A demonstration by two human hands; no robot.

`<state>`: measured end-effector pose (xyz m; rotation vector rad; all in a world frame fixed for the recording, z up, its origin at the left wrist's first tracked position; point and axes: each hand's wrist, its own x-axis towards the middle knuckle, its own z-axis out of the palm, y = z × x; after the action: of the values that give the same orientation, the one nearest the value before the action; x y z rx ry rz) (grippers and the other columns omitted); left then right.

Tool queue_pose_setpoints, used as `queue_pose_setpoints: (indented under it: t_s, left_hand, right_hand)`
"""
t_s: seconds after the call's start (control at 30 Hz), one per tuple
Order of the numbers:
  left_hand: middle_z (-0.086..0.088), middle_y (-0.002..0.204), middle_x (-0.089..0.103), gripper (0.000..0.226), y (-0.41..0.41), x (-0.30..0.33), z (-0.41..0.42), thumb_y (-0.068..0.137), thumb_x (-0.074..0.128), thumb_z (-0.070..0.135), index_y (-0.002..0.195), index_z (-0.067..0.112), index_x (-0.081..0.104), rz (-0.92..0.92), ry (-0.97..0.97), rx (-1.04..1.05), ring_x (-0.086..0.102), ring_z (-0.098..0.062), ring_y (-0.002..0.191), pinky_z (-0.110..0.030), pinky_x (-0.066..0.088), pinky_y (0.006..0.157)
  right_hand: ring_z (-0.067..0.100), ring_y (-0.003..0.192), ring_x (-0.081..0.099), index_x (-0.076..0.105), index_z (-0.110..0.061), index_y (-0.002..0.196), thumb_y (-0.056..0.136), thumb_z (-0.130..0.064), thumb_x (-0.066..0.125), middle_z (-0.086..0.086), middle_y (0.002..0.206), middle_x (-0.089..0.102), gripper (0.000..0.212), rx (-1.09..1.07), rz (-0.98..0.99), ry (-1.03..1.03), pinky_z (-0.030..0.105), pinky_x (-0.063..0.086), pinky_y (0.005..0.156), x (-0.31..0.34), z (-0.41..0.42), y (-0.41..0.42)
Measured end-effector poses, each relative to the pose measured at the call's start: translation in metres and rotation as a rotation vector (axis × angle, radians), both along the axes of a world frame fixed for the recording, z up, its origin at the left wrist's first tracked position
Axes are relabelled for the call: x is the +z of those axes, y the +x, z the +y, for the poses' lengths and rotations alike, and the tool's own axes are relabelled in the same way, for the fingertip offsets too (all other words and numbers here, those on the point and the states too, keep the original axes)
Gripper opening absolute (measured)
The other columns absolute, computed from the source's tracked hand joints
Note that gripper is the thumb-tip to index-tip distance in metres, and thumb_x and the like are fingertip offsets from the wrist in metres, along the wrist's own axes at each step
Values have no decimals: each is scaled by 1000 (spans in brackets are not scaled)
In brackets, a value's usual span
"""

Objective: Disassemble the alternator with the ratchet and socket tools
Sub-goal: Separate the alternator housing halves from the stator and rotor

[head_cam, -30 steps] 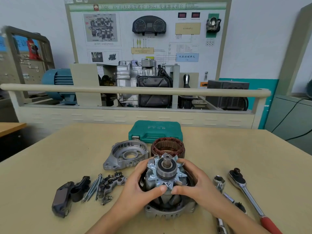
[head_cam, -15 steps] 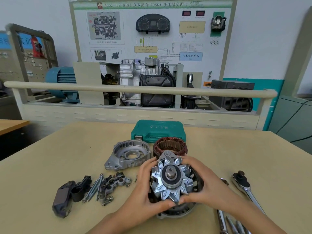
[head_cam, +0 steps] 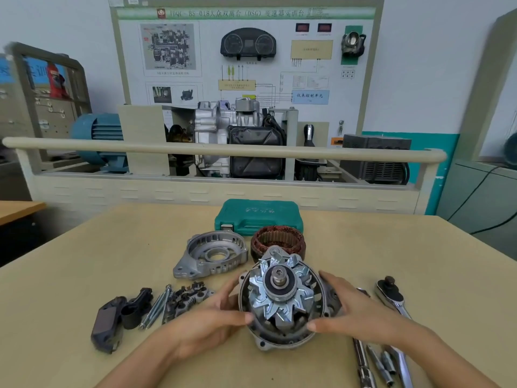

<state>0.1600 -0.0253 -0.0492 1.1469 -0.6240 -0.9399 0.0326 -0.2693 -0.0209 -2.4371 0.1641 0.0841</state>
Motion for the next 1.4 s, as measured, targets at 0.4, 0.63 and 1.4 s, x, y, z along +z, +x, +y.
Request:
queue_pose_setpoints:
  t_s: [0.4,0.63,1.4]
  left_hand:
    - [-22,108,67,48,1,0,24,75,56,-2,122,10,53,72,14,283,67,-34,94,-32,57,67]
    - [-7,102,70,24,13,25,46,91,53,2,110,14,61,-320,364,522,67,-22,94,-32,53,81]
    - [1,133,52,33,103,41,-31,100,40,26,127,15,56,-1071,815,12,49,-16,117,-25,36,100]
  right_hand:
    - [-4,126,35,20,-32,146,59,-49,79,-15,140,33,107,70,-79,193,6,28,101,-1,11,25]
    - [-14,123,29,20,-47,141,68,-53,75,-32,135,26,91,225,6,62,-4,19,92,10,10,42]
    - [24,110,51,53,-20,126,96,-41,45,5,118,63,38,115,-258,-718,30,36,94,-2,-8,134]
